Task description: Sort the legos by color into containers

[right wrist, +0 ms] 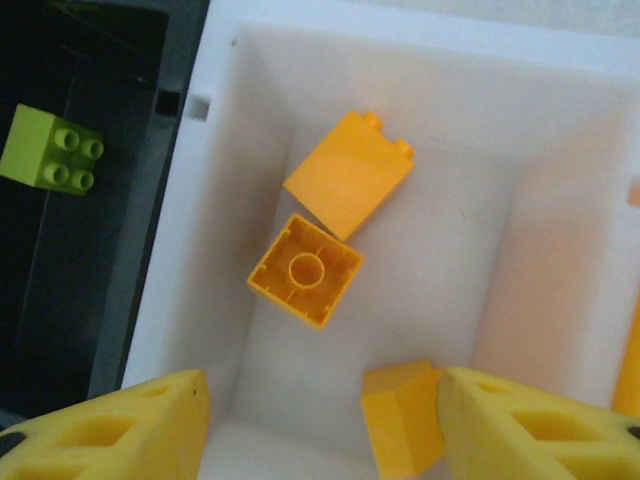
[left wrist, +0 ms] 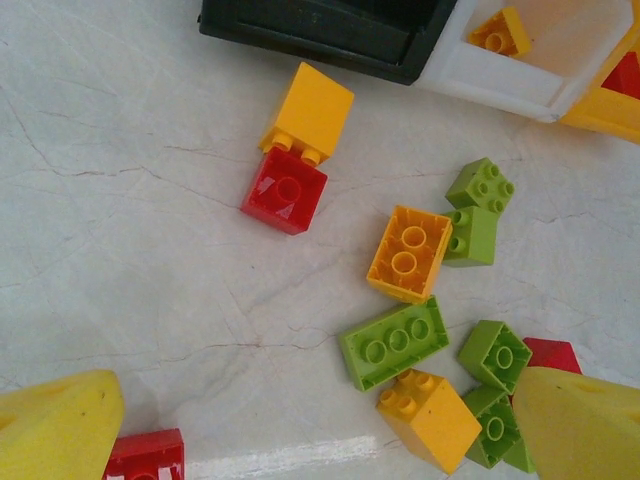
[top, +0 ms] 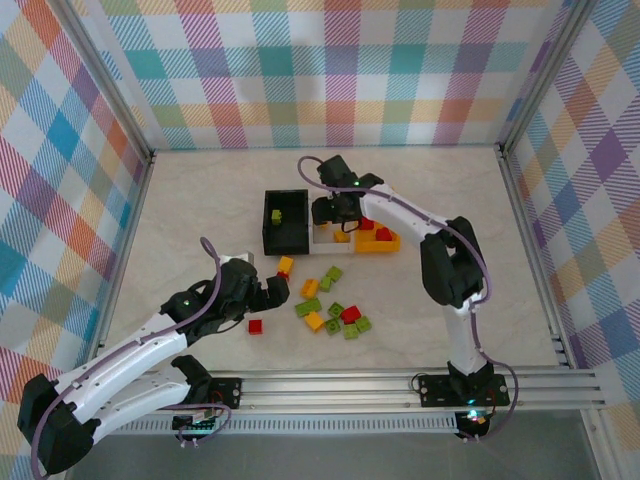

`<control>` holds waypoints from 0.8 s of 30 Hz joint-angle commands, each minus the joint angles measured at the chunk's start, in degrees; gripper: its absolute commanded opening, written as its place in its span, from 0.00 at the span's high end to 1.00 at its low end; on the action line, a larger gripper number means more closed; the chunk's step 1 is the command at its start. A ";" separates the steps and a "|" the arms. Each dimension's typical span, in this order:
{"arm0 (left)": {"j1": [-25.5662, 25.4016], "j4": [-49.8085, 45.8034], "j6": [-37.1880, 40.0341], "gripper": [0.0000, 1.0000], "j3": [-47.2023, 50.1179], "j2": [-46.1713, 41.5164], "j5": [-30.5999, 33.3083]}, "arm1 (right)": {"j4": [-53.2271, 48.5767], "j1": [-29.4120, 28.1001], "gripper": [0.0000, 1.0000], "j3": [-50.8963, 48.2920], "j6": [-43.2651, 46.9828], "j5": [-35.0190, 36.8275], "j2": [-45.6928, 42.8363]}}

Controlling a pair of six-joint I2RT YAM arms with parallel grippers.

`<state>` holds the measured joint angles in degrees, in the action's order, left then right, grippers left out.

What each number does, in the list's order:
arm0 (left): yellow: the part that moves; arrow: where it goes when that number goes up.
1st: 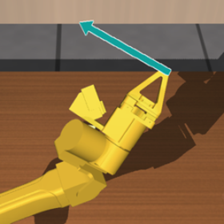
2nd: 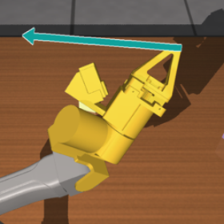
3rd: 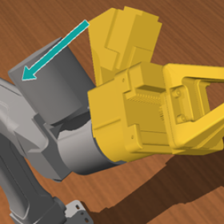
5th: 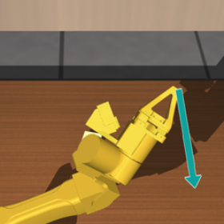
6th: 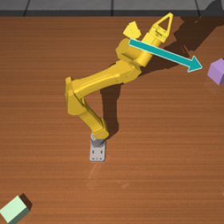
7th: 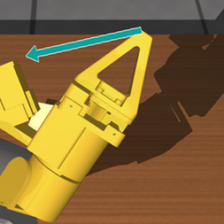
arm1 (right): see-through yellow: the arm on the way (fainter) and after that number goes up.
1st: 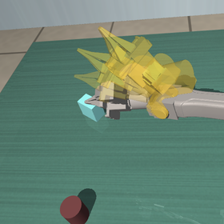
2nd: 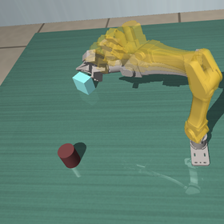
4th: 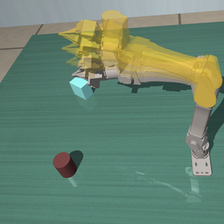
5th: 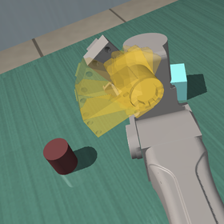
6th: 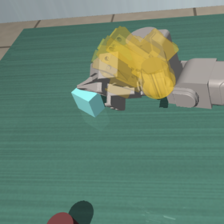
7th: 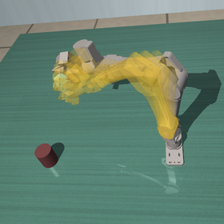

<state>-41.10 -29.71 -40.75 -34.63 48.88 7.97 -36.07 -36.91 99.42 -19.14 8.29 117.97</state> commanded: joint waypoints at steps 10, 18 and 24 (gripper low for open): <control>1.14 -0.78 0.29 0.00 -0.57 0.02 -0.85 | 6.82 -8.71 0.31 -32.78 -3.47 -1.01 -25.24; 1.64 -1.96 0.58 0.00 -1.58 -0.03 -0.54 | 14.94 -12.04 0.31 -40.09 -8.12 -4.60 -23.89; 1.90 -1.81 0.57 0.00 -1.23 0.57 -1.13 | 21.75 -12.89 0.29 -42.11 -17.58 -2.66 -22.40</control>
<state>-39.90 -30.09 -40.73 -34.65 49.17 7.33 -19.92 -49.30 58.26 -30.85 5.34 94.94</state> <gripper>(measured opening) 0.997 0.708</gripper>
